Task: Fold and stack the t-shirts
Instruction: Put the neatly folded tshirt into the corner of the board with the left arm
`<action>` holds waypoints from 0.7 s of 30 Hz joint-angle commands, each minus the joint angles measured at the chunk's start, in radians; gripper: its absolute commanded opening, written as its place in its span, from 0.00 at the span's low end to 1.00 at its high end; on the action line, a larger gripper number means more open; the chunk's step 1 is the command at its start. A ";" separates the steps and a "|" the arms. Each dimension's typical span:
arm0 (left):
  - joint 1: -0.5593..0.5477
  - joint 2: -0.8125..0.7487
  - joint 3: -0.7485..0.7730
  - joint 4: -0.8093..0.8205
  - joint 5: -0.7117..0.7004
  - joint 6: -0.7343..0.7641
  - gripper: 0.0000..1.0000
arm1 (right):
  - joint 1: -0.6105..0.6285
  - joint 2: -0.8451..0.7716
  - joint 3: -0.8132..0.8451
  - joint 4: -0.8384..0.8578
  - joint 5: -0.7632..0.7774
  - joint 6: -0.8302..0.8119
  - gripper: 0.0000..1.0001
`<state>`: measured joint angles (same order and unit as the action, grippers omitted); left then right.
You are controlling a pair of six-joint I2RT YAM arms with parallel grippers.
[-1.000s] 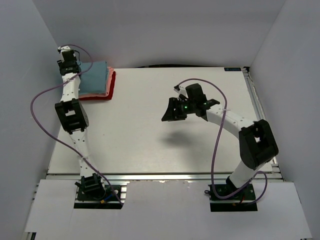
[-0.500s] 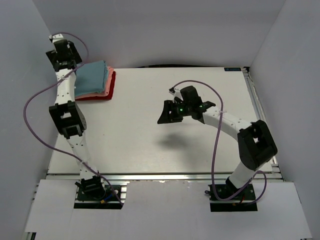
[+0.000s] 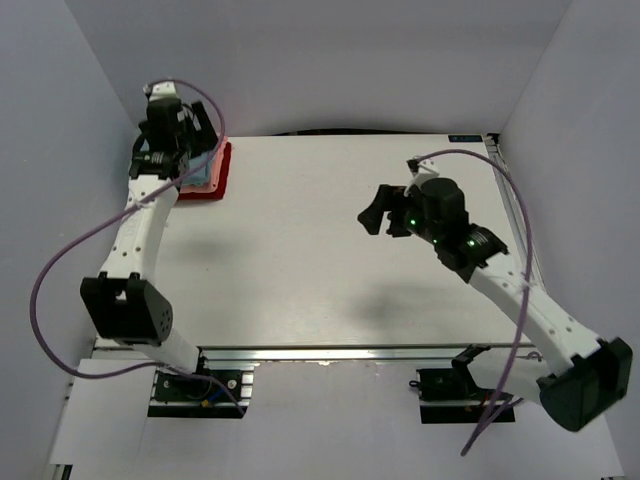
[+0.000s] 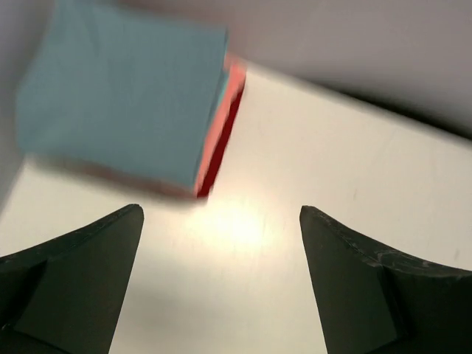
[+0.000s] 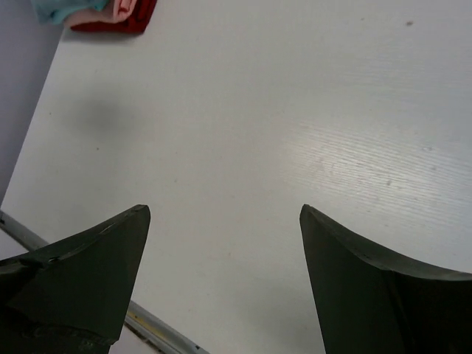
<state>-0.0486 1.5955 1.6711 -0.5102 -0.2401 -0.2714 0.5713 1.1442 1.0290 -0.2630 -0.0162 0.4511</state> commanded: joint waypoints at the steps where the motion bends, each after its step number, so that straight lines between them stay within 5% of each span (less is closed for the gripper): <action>1: -0.023 -0.164 -0.208 -0.071 0.041 -0.094 0.98 | -0.001 -0.118 -0.052 -0.056 0.114 -0.026 0.89; 10: -0.186 -0.459 -0.569 -0.090 -0.054 -0.192 0.98 | -0.002 -0.257 -0.090 -0.214 0.165 -0.015 0.89; 21: -0.234 -0.486 -0.587 -0.165 -0.123 -0.166 0.98 | -0.002 -0.331 -0.132 -0.243 0.153 -0.063 0.89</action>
